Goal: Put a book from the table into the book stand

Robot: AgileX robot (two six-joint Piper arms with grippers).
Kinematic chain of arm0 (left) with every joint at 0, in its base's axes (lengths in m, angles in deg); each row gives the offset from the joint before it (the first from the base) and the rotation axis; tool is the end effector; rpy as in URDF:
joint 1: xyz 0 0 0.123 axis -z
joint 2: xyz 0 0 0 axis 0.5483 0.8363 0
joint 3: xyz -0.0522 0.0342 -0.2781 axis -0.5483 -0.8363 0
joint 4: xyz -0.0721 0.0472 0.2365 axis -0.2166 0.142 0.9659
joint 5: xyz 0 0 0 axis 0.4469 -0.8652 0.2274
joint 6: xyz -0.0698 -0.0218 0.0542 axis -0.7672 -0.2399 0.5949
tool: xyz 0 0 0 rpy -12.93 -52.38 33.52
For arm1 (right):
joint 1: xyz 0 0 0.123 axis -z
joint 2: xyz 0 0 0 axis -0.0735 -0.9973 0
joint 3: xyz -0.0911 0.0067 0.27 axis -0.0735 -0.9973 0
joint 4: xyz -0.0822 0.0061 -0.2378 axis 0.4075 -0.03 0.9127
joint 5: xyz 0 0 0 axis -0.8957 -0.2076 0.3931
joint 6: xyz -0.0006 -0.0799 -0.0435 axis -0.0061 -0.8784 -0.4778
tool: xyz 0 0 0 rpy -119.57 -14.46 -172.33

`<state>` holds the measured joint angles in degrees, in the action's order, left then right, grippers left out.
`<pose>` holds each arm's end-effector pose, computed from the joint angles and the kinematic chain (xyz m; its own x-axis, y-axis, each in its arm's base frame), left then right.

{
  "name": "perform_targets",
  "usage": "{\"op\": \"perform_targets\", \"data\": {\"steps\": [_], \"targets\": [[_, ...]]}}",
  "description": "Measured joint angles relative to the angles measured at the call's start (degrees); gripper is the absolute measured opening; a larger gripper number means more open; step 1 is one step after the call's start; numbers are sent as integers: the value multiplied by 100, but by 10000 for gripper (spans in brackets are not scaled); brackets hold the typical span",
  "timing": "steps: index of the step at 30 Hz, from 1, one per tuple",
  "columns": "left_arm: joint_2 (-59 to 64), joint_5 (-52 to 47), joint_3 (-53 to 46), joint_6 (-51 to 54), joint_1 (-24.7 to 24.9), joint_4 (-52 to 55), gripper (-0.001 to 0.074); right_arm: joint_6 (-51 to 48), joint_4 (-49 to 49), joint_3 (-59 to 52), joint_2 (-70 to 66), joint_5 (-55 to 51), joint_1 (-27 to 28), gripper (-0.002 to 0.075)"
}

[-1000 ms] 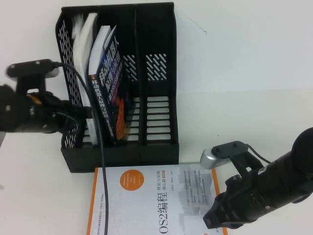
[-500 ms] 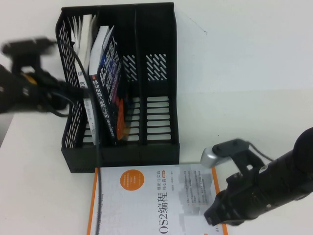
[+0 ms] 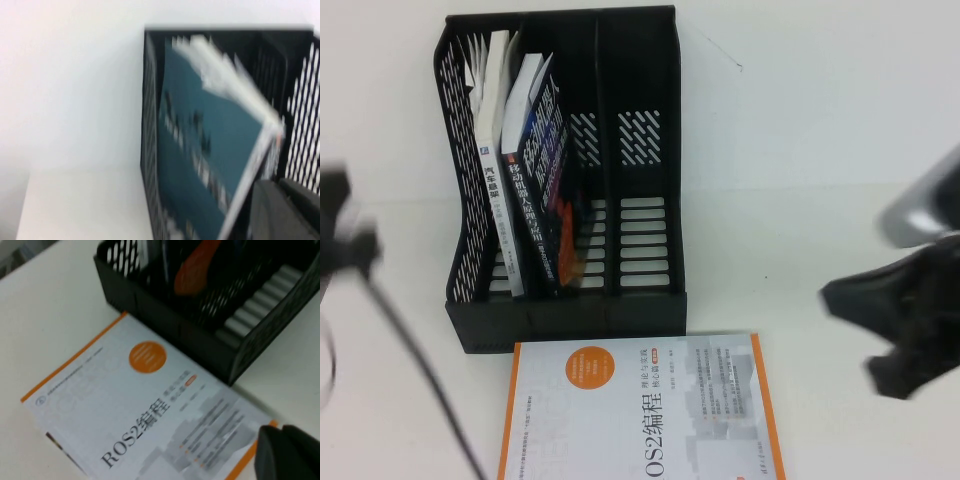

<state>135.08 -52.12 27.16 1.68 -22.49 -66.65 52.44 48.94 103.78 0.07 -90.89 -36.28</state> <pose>0.1855 -0.0364 0.3574 -0.2024 -0.1413 -0.9691 0.1643 0.9706 -0.1759 0.1892 0.1381 0.3205 -0.4145 -0.3489 -0.8405 -0.6846 0.7281 0.0354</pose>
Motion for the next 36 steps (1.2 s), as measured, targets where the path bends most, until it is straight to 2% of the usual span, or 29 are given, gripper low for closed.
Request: {"op": "perform_targets", "data": {"steps": [6, 9, 13, 16, 22, 27, 36], "targets": [[-1127, 60, -1457, 0, 0, 0, 1, 1406, 1503, -357, 1157, -90, 0, -1], [-1686, 82, -1869, 0, 0, 0, 1, 2380, 2481, -872, 1792, -152, 0, -1], [-2257, 108, -2150, 0, 0, 0, 1, 3457, 3303, -1672, 2637, -244, 0, -1], [-2516, 174, -2192, 0, 0, 0, 1, 4081, 3494, -2148, 3221, -330, 0, -1], [-2663, 315, -2205, 0, 0, -10, 1, 4472, 3644, -2637, 4034, -817, 0, -1], [-2662, 215, -2205, -20, 0, -32, 1, 4835, 3622, -2676, 4129, -1380, 0, -1], [-2662, 81, -2205, -32, 0, -35, -1, 4847, 3622, -2687, 4129, -1468, 0, -1]]}}
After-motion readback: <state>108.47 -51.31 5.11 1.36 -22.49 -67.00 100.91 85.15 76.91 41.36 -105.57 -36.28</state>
